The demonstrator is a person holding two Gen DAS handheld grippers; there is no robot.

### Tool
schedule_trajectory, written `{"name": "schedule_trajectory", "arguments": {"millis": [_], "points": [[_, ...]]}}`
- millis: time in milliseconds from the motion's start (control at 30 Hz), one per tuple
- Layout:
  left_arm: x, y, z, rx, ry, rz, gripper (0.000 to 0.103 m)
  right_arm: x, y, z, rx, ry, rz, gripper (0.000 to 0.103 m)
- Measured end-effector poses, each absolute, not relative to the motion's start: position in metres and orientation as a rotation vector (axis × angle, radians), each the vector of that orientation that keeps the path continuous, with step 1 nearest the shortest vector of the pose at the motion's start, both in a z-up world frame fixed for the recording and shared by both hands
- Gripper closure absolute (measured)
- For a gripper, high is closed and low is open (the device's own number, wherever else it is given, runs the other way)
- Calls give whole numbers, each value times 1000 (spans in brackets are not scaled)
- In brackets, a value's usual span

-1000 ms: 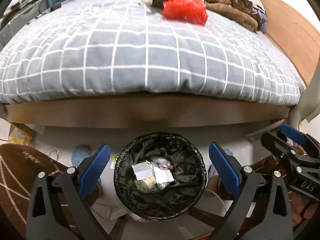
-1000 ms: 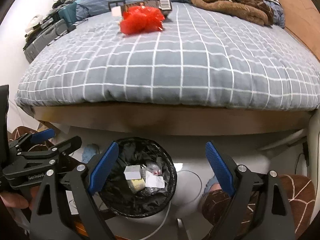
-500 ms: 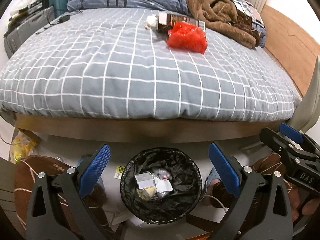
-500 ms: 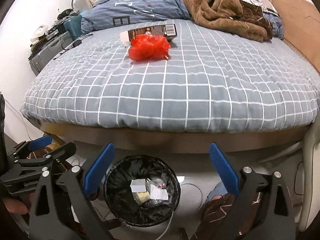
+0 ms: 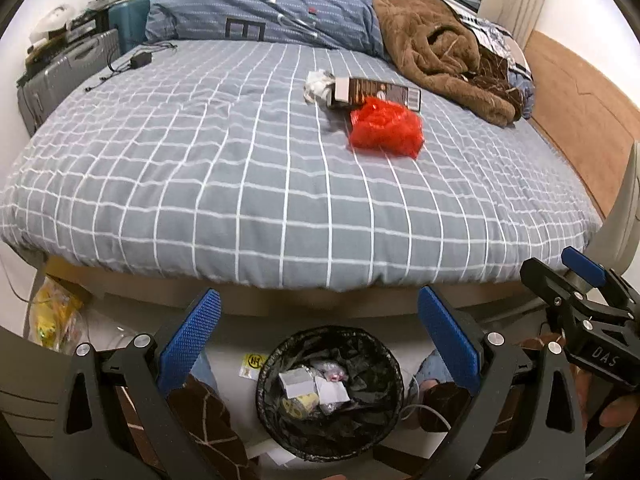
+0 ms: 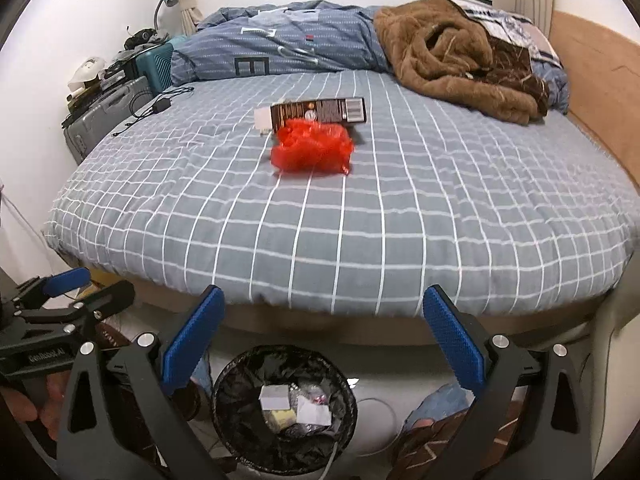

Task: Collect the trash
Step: 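Raise both open tools from the bin back toward the bed, then grasp the red plastic bag with the right tool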

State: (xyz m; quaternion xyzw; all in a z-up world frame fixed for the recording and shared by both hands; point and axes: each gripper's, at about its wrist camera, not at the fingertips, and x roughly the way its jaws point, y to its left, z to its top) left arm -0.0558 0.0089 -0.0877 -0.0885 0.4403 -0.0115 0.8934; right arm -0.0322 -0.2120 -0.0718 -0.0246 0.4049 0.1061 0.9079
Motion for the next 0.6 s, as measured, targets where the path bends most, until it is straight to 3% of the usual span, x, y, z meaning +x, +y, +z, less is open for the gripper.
{"name": "schedule_trajectory", "arguments": {"millis": [600], "points": [[10, 32, -69, -182, 889, 1, 6, 48, -205, -51, -75, 793, 182, 8]]}}
